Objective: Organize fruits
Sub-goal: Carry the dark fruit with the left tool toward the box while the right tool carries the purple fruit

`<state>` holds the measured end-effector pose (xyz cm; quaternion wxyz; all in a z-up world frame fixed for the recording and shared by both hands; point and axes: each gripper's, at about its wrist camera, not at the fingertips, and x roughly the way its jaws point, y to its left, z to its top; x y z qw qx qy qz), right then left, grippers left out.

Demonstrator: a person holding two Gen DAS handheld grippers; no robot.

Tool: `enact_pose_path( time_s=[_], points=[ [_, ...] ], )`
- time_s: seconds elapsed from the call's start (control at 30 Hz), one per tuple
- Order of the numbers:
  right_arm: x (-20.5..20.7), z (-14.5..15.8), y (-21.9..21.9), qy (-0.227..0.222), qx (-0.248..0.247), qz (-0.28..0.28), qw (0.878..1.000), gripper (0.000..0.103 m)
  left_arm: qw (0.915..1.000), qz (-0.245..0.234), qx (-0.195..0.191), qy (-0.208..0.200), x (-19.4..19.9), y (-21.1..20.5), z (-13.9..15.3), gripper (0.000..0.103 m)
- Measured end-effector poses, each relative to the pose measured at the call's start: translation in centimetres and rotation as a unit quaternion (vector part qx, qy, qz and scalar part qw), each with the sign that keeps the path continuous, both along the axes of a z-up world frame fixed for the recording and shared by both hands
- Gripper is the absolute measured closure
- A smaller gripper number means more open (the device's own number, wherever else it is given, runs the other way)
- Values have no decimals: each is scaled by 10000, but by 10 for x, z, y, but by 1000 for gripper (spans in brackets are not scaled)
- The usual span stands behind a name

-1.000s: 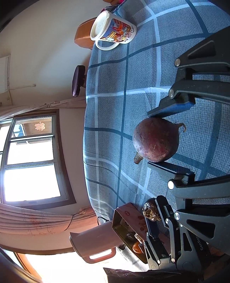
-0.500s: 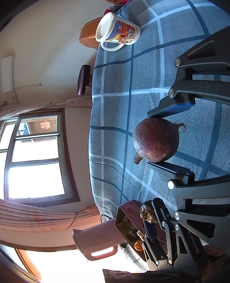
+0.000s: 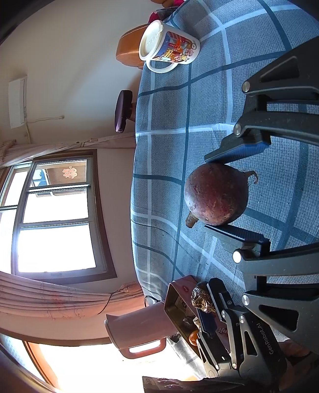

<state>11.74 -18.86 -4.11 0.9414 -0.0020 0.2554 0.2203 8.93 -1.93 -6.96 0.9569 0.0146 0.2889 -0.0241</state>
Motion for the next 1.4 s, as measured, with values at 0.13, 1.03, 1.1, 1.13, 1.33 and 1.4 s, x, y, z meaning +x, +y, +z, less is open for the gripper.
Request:
enact_pose_path(
  time_s=[0.13,1.03,1.1,1.13,1.33,1.4],
  points=[
    [-4,2,-1,-97,19,5,10000,52,9999,32,13,-96,-3,0,2,58],
    [-24,10,-7,-606,197,17,9980,52,9973,169,211,-676,-23,-2,11,58],
    [-24,10,-8,-588,217,2,9980,52,9972,170,222,-695,-23,-2,12,58],
    [-24,9,-8,-573,213,-7,9981,52,9972,172,220,-698,-24,-1,12,58],
    [-26,8,0,-515,62,18,9986,52,9972,205,186,-692,-25,2,13,58],
    [-26,8,2,-497,46,40,9987,52,9972,216,166,-702,-27,4,15,58]
  ],
)
